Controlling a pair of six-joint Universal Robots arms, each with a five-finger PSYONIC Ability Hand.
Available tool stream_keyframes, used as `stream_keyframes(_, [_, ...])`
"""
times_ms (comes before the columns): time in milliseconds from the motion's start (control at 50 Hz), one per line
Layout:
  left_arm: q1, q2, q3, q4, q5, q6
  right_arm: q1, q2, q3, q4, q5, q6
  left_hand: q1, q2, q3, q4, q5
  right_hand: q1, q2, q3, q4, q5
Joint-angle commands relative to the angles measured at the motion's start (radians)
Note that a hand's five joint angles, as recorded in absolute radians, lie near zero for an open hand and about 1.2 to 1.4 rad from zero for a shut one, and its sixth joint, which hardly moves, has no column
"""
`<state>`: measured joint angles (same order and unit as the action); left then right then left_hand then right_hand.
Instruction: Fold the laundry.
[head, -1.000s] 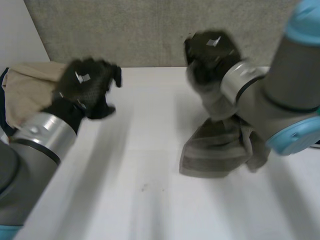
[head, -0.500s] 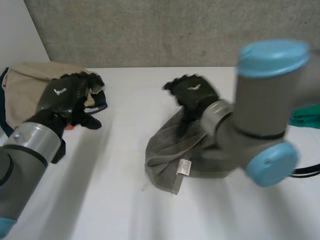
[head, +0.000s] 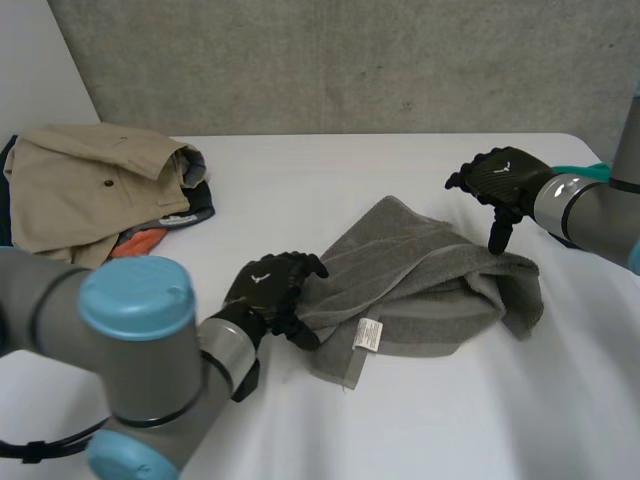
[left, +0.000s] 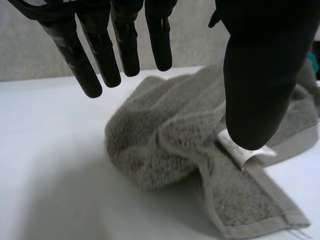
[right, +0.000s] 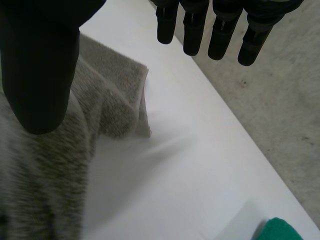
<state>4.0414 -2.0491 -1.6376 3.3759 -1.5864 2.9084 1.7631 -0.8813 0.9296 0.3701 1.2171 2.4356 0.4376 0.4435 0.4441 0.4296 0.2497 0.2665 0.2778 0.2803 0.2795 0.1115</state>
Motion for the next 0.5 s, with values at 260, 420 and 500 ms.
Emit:
stream_keyframes(260, [-0.047,-0.301,0.333,-0.11,-0.155,0.041,-0.034,0.151,-0.112,0.251,-0.005,0.04,0.857,0.852,0.851,0.865,0.871,0.534,0.523,0.521,0.521,0.515])
stream_keyframes(420, [-0.026,-0.324,0.513,-0.096,-0.191,0.225,-0.019,0.18,-0.224,0.143,0.087,0.08,0.959,0.953,0.952,0.967,0.972,1.13,1.118,1.116,1.117,1.11])
stream_keyframes(500, [0.02,-0.3,0.659,-0.02,-0.245,0.362,-0.014,0.148,-0.33,-0.041,0.163,0.149,0.959,0.953,0.952,0.967,0.972,1.13,1.118,1.116,1.117,1.11])
